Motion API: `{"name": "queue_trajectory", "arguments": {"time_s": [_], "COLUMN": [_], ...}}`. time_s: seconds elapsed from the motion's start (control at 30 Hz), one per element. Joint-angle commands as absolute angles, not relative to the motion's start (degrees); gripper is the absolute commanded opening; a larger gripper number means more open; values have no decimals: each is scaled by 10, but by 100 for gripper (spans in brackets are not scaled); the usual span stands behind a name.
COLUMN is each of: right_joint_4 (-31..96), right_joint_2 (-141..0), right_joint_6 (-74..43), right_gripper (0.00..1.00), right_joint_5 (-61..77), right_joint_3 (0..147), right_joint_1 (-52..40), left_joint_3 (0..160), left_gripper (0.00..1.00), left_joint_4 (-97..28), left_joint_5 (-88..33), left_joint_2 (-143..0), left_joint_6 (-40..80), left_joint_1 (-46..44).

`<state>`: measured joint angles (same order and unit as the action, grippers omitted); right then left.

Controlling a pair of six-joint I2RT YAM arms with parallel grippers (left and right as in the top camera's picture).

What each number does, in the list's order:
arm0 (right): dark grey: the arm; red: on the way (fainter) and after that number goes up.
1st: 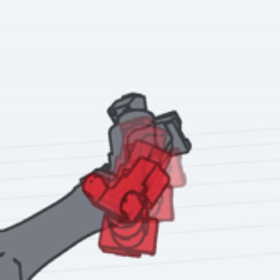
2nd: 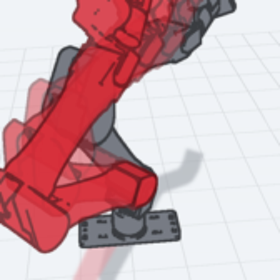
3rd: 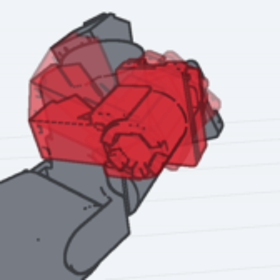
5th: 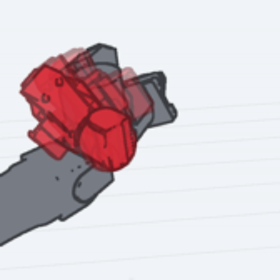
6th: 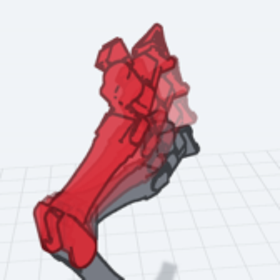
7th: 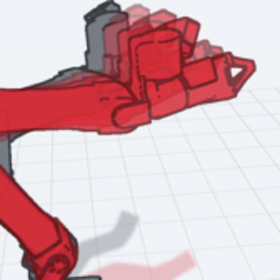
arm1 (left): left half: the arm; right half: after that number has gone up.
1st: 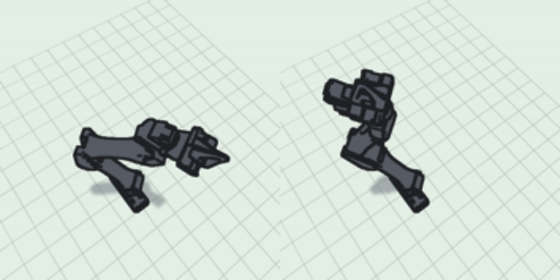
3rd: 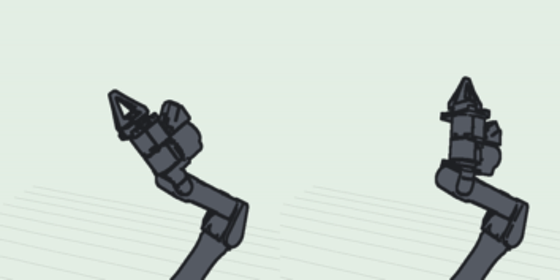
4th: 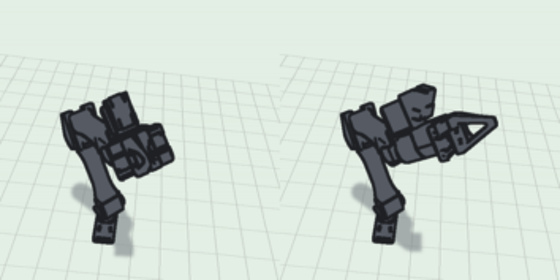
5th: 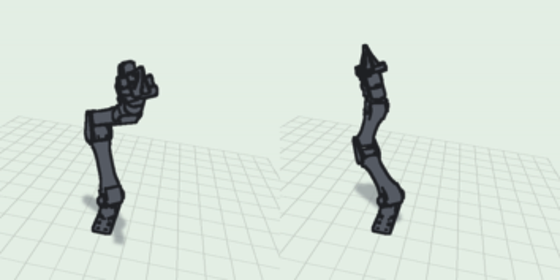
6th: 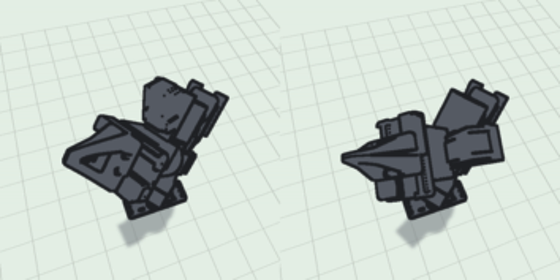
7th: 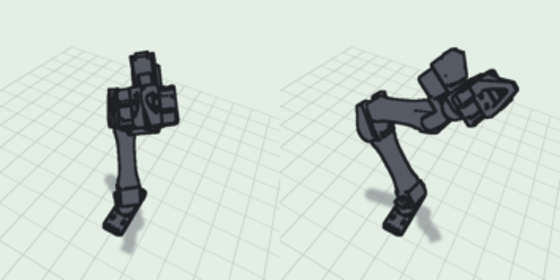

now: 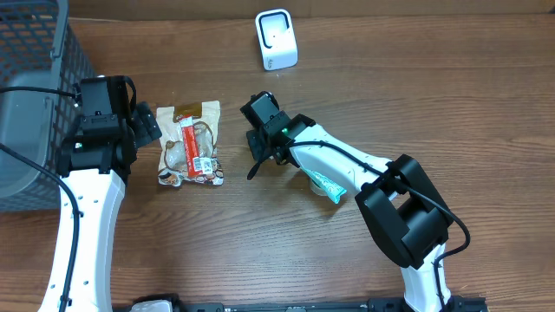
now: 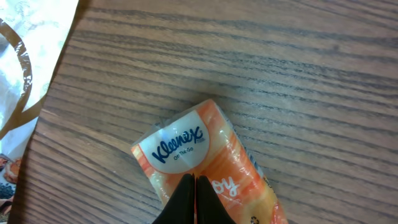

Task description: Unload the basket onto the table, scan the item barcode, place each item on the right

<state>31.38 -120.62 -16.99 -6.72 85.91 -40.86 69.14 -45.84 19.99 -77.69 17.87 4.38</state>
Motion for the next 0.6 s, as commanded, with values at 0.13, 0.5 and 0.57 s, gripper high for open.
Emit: {"name": "queue_trajectory", "arguments": {"time_s": [0.13,0.5,0.57], "right_joint_4": [340,281,275], "right_joint_2": [-1206,-1206,-1206], "right_joint_6": [-183,-200,-200], "right_gripper": [4,9,11], "right_joint_5": [-33,-3,-3], "right_joint_3": [854,776,771], "right_joint_1": [-408,-428,-431], "left_joint_3": [698,698,698], "left_gripper": [100,100,100], "left_joint_4": [-458,-458,-458], "left_joint_5": [209,209,209], "left_joint_2": [-780,-780,-780], "left_joint_6": [178,178,178], "left_joint_1": [43,43,43]}}
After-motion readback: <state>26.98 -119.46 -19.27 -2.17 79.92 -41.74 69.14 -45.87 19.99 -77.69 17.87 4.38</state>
